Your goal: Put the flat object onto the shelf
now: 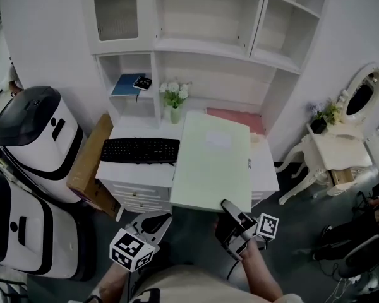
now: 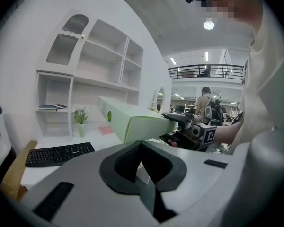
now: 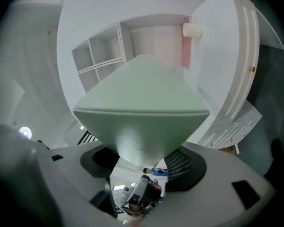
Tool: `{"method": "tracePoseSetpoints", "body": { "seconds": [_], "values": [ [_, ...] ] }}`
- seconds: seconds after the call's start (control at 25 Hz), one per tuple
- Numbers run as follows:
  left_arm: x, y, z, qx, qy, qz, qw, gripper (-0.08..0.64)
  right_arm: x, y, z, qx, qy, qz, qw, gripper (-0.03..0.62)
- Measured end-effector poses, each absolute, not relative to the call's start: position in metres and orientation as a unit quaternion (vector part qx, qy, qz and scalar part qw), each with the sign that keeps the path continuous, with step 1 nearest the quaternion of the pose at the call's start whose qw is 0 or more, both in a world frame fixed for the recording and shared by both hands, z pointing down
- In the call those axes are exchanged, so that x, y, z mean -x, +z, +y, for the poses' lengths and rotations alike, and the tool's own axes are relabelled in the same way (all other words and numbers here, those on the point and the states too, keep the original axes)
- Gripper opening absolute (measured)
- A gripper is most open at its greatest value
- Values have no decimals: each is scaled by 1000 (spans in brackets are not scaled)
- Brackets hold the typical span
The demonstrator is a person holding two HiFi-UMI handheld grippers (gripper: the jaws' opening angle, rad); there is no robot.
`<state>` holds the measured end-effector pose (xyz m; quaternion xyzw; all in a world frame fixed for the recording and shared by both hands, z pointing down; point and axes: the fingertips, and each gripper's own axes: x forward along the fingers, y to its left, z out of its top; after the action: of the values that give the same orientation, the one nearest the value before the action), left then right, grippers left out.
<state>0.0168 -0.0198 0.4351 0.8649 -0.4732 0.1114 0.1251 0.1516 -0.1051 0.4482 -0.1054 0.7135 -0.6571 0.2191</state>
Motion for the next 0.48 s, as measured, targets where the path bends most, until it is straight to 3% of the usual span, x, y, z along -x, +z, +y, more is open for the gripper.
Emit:
{"method": "tracePoseSetpoints", "body": {
  "seconds": [0.48],
  "values": [
    [-7, 435, -17, -858, 103, -485, 130, 14, -131, 411, -111, 74, -647, 728, 217, 298]
  ]
}}
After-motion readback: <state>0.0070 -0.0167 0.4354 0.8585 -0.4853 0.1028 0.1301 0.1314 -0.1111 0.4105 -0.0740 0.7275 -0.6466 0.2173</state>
